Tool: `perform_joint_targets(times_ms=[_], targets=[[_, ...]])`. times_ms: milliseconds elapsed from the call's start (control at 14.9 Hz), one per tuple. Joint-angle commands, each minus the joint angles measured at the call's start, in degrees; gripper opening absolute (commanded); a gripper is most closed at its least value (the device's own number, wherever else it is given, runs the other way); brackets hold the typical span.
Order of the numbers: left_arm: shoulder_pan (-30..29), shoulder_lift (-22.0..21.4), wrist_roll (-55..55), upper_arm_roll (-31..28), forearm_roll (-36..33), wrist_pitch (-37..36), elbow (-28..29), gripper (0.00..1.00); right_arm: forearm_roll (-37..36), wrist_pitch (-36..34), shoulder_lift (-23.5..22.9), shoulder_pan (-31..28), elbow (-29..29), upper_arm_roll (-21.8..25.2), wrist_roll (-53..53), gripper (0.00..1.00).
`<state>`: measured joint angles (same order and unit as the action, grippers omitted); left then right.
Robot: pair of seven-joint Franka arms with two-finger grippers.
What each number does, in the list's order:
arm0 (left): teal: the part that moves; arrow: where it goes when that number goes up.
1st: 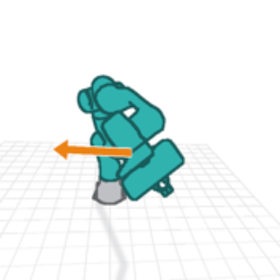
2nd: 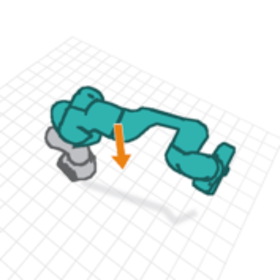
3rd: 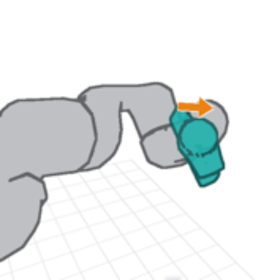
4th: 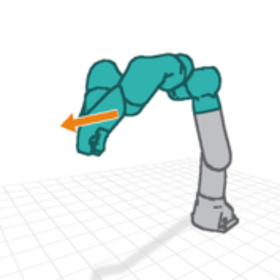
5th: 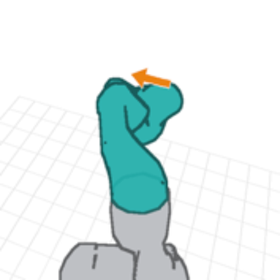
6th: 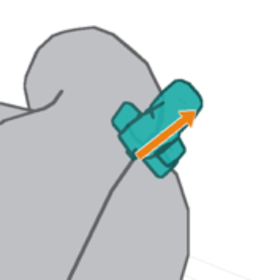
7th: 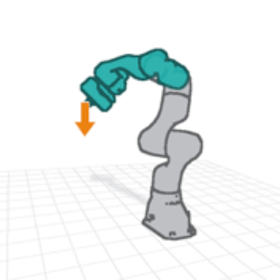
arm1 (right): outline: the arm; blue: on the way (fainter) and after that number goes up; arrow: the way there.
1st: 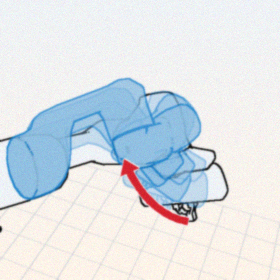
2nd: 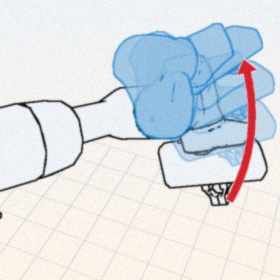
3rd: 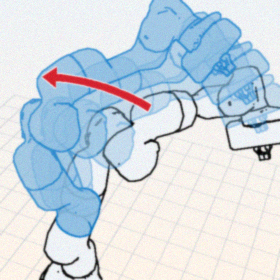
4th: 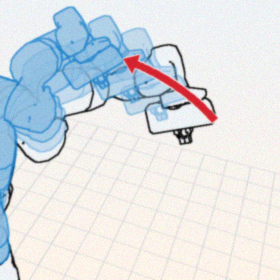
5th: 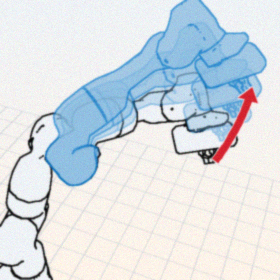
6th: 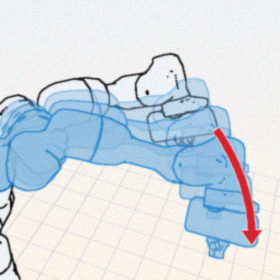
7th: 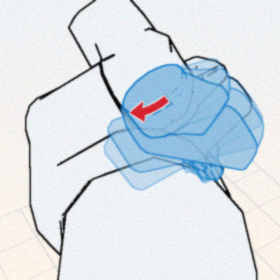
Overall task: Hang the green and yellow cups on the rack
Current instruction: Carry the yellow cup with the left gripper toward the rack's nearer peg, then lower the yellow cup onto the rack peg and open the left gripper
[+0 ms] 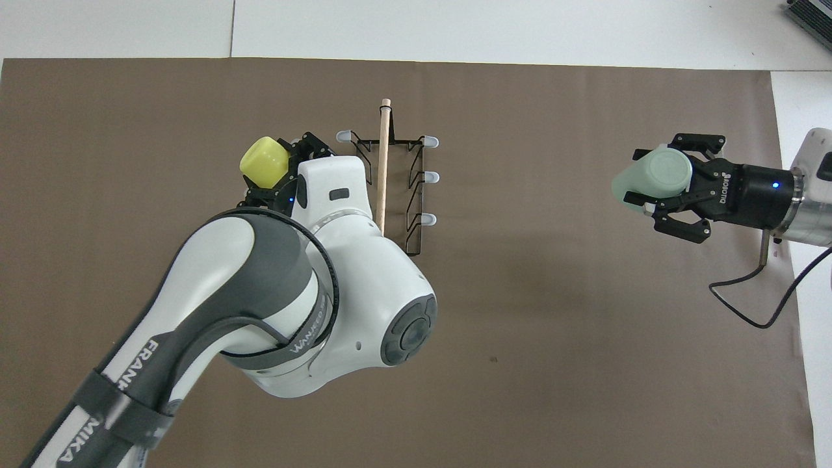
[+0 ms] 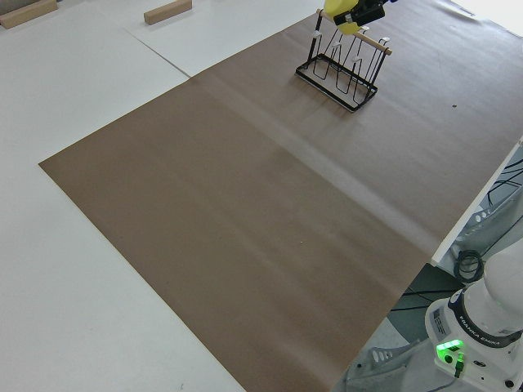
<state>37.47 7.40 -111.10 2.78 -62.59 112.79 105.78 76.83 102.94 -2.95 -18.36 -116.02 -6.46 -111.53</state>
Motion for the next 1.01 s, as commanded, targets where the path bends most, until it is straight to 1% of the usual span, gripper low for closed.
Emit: perform_joint_targets(times_ms=[0, 134, 269, 470, 671, 739, 940], targets=[[3.3, 2.3, -1.9, -0.9, -4.7, -1.9, 0.7, 0.0, -0.8, -0.5, 1.7, -0.8, -1.7, -0.4, -0.9, 0.0], [3.7, 3.1, -2.5, -0.9, -8.5, -2.2, 1.4, 0.0, -0.9, -0.6, 1.7, -0.8, -1.7, -0.4, -0.9, 0.0], [5.6, 3.3, -2.7, -1.0, -10.2, -2.0, 4.0, 0.0, -1.0, -0.6, 1.7, -0.7, -1.7, -0.4, -0.9, 0.0], [5.7, 3.1, -5.7, -1.0, -13.0, -1.7, 6.8, 0.0, -1.0, -0.6, 1.6, -0.4, -1.5, -0.5, -0.7, 0.0], [5.9, 3.6, -7.4, -1.0, -13.5, -1.5, 6.8, 0.0, -0.9, -0.5, 1.6, -0.4, -1.5, -0.6, -0.6, 0.0], [5.8, 4.0, -8.9, -1.0, -15.0, -1.4, 6.8, 0.0, -1.0, -0.6, 1.6, -0.4, -1.5, -0.6, -0.7, 0.0], [5.8, 4.5, -10.9, -1.1, -15.0, -1.7, 6.4, 0.0, -0.7, -0.2, 1.6, 0.1, -1.5, -0.7, -0.7, 0.0]])
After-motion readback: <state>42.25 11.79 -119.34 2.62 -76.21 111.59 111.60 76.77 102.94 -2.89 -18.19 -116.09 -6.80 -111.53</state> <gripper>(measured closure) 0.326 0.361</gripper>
